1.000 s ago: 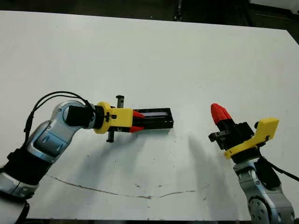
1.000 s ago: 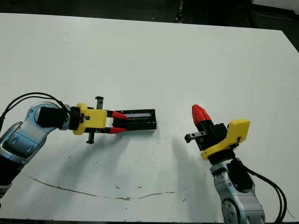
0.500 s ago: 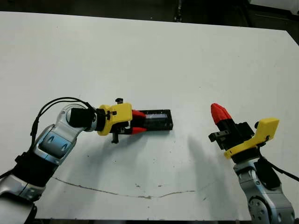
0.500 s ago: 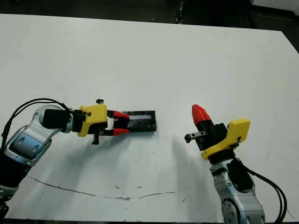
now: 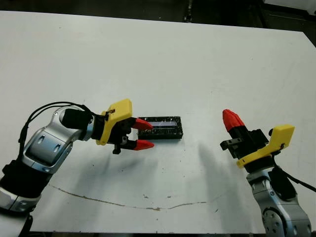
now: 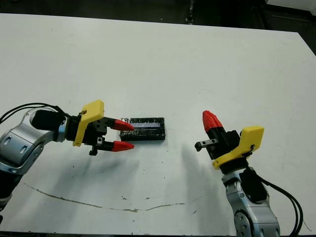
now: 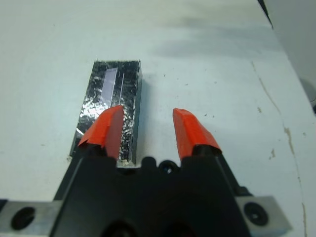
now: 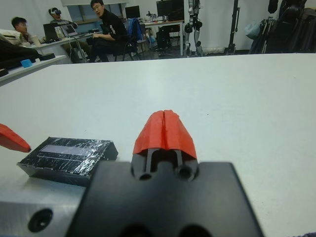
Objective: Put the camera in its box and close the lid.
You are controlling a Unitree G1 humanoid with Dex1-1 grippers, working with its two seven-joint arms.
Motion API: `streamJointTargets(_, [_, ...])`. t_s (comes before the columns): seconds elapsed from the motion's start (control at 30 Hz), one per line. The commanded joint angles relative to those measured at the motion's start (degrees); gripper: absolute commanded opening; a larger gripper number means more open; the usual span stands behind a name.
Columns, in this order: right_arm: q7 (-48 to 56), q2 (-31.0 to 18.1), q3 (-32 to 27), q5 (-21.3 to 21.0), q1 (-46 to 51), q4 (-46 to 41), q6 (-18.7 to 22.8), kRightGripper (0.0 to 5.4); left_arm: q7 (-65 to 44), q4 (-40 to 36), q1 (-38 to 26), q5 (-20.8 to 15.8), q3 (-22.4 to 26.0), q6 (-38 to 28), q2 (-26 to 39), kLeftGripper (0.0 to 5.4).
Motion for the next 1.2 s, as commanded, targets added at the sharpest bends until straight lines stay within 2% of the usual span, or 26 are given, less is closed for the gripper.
streamJointTargets(0.03, [-0.2,-0.5,-0.4,-0.3,0.7,0.0,0.0,0.00,1.4,-0.8,0.5,-0.4,1.1,0.2,0.5,2.40])
streamJointTargets(0.1, [0.0,-0.5,-0.4,-0.3,0.7,0.1,-0.1,0.00,2.9,-1.3,1.3,-1.5,2.6,0.3,-0.3,2.26])
streamJointTargets(0.17, [0.2,-0.4,-0.5,0.1,0.7,0.3,-0.2,0.00,5.0,-1.6,3.0,-4.1,5.9,-0.9,-2.2,2.00])
streamJointTargets(0.4, [0.1,-0.4,-0.6,0.1,0.7,0.3,0.0,0.00,22.9,-9.6,10.4,-17.1,22.6,0.9,-12.4,0.98])
streamJointTargets(0.43, [0.3,-0.4,-0.6,0.2,0.6,0.5,-0.2,0.00,25.9,-11.1,11.5,-18.4,24.6,0.2,-14.0,0.84])
streamJointTargets(0.5, [0.3,-0.3,-0.5,0.1,0.5,0.7,-0.4,0.00,30.6,-13.1,14.0,-18.4,27.2,-4.3,-17.3,0.51])
streamJointTargets(0.63, [-0.1,-0.2,-0.4,-0.3,0.3,0.5,-0.5,0.00,36.5,-12.1,18.8,-13.7,28.3,-16.4,-23.0,0.01])
streamJointTargets(0.73, [-0.4,-0.1,-0.5,-0.7,0.1,0.6,-0.8,0.00,39.4,-10.5,22.0,-10.1,27.4,-21.5,-24.8,0.01])
streamJointTargets(0.87, [-1.1,0.5,-0.9,0.1,-0.4,0.4,-0.3,0.00,43.2,-7.0,26.8,-1.0,24.5,-32.2,-27.2,0.01])
streamJointTargets(0.93, [-1.3,0.6,-1.0,0.3,-0.6,0.5,-0.3,0.00,44.5,-4.4,28.7,2.0,23.4,-36.9,-28.3,0.01])
streamJointTargets(1.07, [-2.0,0.9,-1.3,0.1,-0.9,0.4,-0.4,0.00,46.6,-0.4,31.7,5.4,21.2,-43.3,-30.2,0.01])
streamJointTargets(1.2, [-2.5,0.9,-1.3,-0.2,-0.8,0.3,-0.3,0.00,48.6,1.2,33.2,7.1,19.5,-45.2,-31.2,0.01])
